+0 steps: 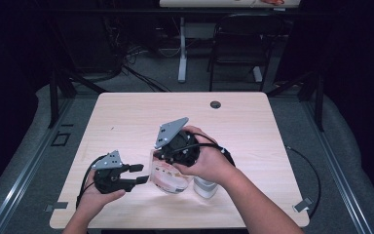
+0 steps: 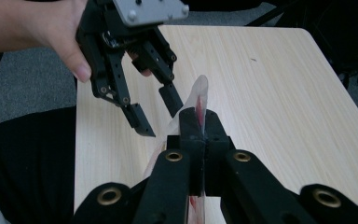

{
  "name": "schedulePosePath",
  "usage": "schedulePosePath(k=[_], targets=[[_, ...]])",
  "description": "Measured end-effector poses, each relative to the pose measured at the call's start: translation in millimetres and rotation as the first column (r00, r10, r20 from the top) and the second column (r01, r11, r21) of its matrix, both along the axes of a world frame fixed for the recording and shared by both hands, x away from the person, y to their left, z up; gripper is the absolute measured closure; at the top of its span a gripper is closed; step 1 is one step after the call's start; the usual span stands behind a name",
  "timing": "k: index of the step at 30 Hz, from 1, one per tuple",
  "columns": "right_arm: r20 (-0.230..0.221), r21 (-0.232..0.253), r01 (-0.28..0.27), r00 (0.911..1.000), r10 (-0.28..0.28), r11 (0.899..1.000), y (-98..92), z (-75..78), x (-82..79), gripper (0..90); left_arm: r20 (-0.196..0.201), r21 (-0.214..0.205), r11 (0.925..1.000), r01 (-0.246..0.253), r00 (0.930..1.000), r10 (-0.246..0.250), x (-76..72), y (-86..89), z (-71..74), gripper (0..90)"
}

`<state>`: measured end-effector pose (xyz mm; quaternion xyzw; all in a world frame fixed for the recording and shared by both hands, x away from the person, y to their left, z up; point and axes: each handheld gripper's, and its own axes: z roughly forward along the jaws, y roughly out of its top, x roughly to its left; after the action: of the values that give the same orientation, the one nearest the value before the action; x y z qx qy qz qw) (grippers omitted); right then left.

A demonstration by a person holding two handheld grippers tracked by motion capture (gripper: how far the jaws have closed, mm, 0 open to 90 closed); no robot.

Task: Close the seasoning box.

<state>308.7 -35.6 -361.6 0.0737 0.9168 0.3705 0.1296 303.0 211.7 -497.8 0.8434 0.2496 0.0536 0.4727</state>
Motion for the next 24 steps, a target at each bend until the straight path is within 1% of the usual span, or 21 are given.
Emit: schedulePosePath(k=[3, 6, 9, 12, 15, 18, 21, 22, 23, 24], targets=[[0.011, 0.012, -0.004, 0.9999, 0.004, 1.0, -0.6, 4.4, -2.4, 90.0, -0.002, 0.004, 0.9998, 0.018, 0.9998, -0.018, -0.6, -3.1, -3.1, 51.8], [0.017, 0.009, -0.01, 0.9998, 0.01, 1.0, -1.4, 9.0, -3.8, 90.0, 0.0, 0.005, 0.9996, 0.027, 0.9996, -0.027, -0.9, -6.4, -6.2, 51.3], [0.021, 0.013, -0.017, 0.9996, 0.016, 1.0, -1.2, 12.6, -5.3, 90.0, 0.003, 0.014, 0.9994, 0.032, 0.9995, -0.032, -0.7, -9.2, -8.1, 48.1], [0.028, 0.018, -0.017, 0.9995, 0.017, 1.0, -0.2, 14.4, -6.7, 90.0, 0.004, 0.02, 0.9986, 0.049, 0.9988, -0.049, -0.6, -12.7, -10.0, 46.5], [0.03, 0.016, -0.024, 0.9993, 0.023, 1.0, -0.3, 16.0, -7.0, 90.0, 0.0, 0.006, 0.9977, 0.067, 0.9978, -0.067, -0.3, -15.8, -12.8, 45.1], [0.028, 0.023, -0.025, 0.9993, 0.024, 0.999, -0.5, 16.1, -7.7, 90.0, -0.009, 0.001, 0.996, 0.089, 0.996, -0.089, 0.2, -20.1, -15.6, 43.5], [0.03, 0.017, -0.037, 0.9989, 0.037, 0.999, -0.9, 16.5, -8.0, 90.0, -0.003, 0.001, 0.9944, 0.106, 0.9944, -0.106, 0.7, -24.4, -17.4, 43.1], [0.03, 0.022, -0.034, 0.999, 0.033, 0.999, -1.0, 16.2, -8.7, 90.0, -0.003, 0.0, 0.9934, 0.114, 0.9934, -0.114, 1.0, -25.7, -18.0, 43.1], [0.029, 0.017, -0.037, 0.9989, 0.036, 0.999, -1.2, 16.6, -8.8, 90.0, -0.002, -0.003, 0.9928, 0.119, 0.9928, -0.119, 1.3, -27.2, -19.0, 42.9], [0.028, 0.017, -0.039, 0.9989, 0.038, 0.999, -1.3, 16.8, -9.1, 90.0, -0.008, -0.007, 0.9919, 0.127, 0.9919, -0.127, 1.6, -28.7, -20.1, 42.6]])
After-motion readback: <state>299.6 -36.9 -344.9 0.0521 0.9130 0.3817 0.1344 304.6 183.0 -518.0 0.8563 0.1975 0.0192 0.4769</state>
